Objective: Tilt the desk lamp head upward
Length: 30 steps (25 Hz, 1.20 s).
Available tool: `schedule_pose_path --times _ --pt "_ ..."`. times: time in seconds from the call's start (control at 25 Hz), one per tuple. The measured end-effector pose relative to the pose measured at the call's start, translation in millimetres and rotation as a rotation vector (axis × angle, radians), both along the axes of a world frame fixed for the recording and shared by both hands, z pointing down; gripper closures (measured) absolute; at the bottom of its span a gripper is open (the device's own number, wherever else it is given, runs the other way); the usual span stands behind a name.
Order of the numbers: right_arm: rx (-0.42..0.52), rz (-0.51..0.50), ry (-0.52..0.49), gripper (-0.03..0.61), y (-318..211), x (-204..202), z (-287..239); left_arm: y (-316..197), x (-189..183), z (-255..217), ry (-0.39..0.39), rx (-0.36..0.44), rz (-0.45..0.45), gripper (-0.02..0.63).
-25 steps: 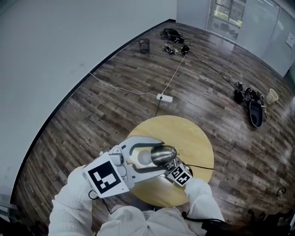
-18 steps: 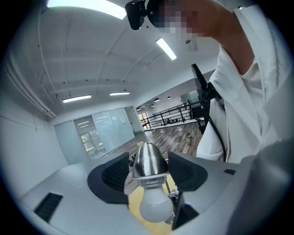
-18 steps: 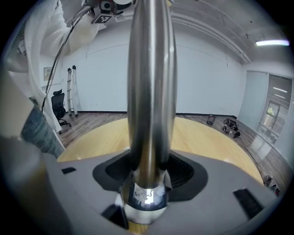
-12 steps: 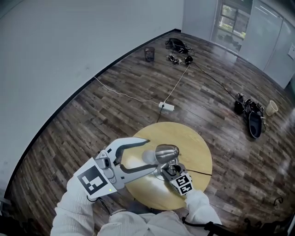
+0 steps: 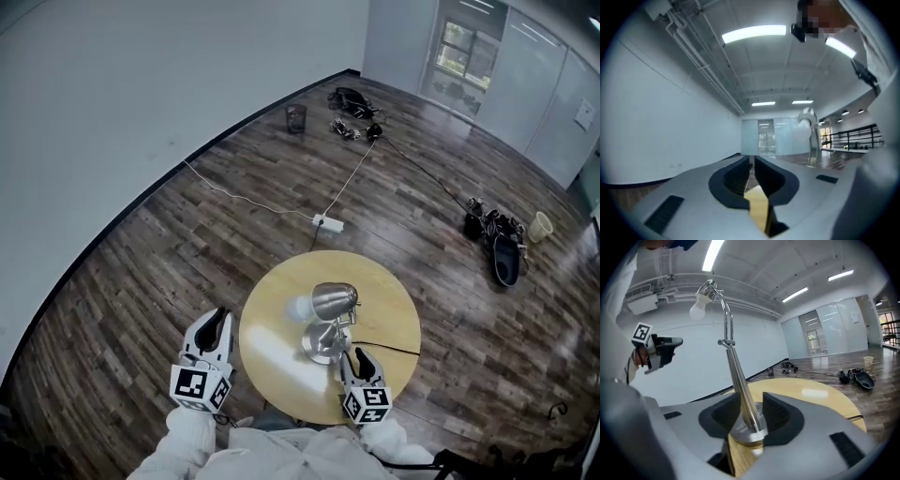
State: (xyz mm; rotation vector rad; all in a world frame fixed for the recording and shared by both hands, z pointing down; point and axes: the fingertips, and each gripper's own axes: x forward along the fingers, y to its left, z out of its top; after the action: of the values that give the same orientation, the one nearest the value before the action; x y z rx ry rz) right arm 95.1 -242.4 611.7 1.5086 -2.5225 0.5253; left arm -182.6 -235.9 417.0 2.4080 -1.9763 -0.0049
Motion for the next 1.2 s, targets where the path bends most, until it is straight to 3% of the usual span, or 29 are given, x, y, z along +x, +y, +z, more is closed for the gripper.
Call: schedule_pose_path --times 0.04,0.08,0.16,0.28,0.44,0.6,0.72,0.96,1.2 --pt "-0.009 0.006 0.006 0.444 4.3 -2.4 0.1 3.5 5.1 31.4 0.007 -0.061 -0.012 0.602" --pt "-0.018 0.005 0.006 0.465 7.6 -6.0 -0.2 6.7 15.6 58.3 0.028 -0.122 -0.002 0.612" --pt "-0.041 -0.006 -0.007 0.471 12.0 -14.7 -1.6 12.4 44.9 101.0 0.064 -0.232 0.048 0.612" --pt "-0.061 -0.010 -0.023 0.512 16.6 -26.1 -6.7 22.1 89.6 147.2 0.048 -0.370 0.130 0.612" --pt "-0.077 0.005 -0.021 0.558 23.1 -34.5 -8.8 38.6 132.0 177.8 0.082 -0.504 0.229 0.612" --pt "-0.099 0.052 -0.003 0.565 32.6 -32.3 -4.0 52.0 151.0 177.9 0.140 -0.514 0.316 0.612" --pt "-0.108 0.105 -0.016 0.565 40.8 -27.1 -5.1 56.3 150.4 172.2 0.143 -0.497 0.352 0.612" --pt "-0.095 0.210 -0.097 0.566 61.7 -16.9 -19.9 57.8 143.7 157.0 0.126 -0.441 0.355 0.612" --pt "-0.080 0.217 -0.120 0.566 83.5 -18.5 -34.2 84.7 146.9 131.8 0.139 -0.393 0.349 0.612"
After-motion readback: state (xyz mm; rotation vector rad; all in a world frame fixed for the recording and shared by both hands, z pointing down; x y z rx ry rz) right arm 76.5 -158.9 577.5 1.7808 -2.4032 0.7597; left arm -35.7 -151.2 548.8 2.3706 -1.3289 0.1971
